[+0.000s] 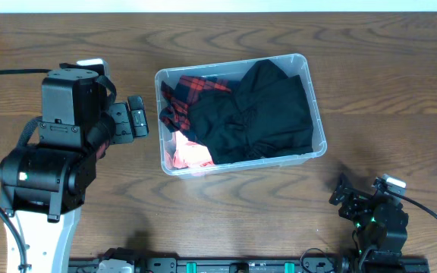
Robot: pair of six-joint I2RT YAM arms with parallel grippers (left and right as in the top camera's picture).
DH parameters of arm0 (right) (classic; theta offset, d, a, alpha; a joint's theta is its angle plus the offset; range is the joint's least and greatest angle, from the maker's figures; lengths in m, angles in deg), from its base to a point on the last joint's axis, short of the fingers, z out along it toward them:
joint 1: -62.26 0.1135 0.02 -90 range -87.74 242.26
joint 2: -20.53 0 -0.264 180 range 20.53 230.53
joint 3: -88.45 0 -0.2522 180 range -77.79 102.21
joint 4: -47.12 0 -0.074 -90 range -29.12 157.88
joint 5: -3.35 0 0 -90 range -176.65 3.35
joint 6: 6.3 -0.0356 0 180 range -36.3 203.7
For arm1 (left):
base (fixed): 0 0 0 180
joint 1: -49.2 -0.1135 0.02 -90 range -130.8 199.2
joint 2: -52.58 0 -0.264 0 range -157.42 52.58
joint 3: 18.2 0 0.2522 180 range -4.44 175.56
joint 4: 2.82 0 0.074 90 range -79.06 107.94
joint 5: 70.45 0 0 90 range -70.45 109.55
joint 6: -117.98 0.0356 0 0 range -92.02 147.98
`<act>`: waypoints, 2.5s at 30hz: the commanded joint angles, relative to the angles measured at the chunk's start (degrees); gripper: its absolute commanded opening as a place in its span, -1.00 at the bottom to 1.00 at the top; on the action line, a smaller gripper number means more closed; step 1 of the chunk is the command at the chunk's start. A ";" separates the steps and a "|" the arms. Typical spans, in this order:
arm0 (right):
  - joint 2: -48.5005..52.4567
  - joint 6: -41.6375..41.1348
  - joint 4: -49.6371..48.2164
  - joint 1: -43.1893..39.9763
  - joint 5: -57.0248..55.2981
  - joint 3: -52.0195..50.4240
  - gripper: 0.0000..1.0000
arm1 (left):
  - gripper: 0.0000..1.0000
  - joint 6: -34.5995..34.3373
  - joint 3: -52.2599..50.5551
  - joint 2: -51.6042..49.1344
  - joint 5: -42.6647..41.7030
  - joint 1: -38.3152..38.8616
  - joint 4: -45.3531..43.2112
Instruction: Pack container
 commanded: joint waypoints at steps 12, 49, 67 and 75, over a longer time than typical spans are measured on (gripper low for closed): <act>-0.35 0.48 0.02 0.55 0.24 -0.33 0.99 | 0.96 1.70 -0.87 6.60 3.37 -1.51 -0.22; -0.35 0.48 0.02 0.55 0.24 -0.35 0.99 | 0.96 11.74 -72.85 64.50 -16.31 -12.09 -34.86; -0.35 0.48 0.04 0.52 0.24 -0.33 0.98 | 0.96 11.54 -80.37 65.77 -16.31 -10.51 -39.32; -0.35 0.48 0.04 0.55 0.24 -0.33 0.99 | 0.96 11.54 -80.37 65.68 -16.31 -10.51 -39.30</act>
